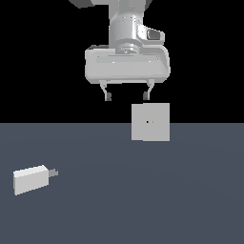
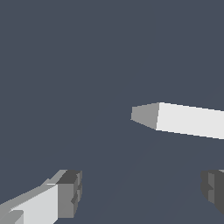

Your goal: Plug the charger into the wall socket.

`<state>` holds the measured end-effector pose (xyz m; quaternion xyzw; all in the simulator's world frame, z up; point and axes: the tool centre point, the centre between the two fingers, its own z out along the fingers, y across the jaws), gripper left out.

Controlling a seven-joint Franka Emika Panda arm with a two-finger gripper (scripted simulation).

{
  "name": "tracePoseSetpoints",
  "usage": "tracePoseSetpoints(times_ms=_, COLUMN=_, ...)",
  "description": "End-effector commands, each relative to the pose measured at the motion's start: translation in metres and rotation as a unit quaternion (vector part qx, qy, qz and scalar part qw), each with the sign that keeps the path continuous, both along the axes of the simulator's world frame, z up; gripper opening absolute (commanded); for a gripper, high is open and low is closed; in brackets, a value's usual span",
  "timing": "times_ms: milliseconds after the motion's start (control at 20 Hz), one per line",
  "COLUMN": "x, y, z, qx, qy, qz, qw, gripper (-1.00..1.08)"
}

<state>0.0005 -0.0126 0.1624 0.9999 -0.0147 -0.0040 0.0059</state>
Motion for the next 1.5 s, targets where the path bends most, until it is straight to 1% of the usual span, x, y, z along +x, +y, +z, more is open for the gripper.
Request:
tracePoseSetpoints(times_ms=0, x=0.0, y=0.0, z=0.0, qx=0.0, qy=0.0, qz=0.0, qw=1.0, gripper=1.0)
tracePoseSetpoints(times_ms=400, x=-0.008, y=0.005, z=-0.004, qx=0.0, qy=-0.001, qz=-0.018, qw=0.9998, gripper=1.0)
tracePoseSetpoints(times_ms=850, x=-0.033, y=0.022, z=-0.019, qx=0.0, qy=-0.004, qz=-0.077, qw=0.9971, gripper=1.0)
tracePoseSetpoints(times_ms=1150, x=-0.054, y=0.042, z=-0.034, qx=-0.001, qy=-0.008, qz=-0.133, qw=0.9911, gripper=1.0)
tracePoseSetpoints(times_ms=1450, x=-0.073, y=0.064, z=-0.048, qx=-0.001, qy=-0.011, qz=-0.188, qw=0.9821, gripper=1.0)
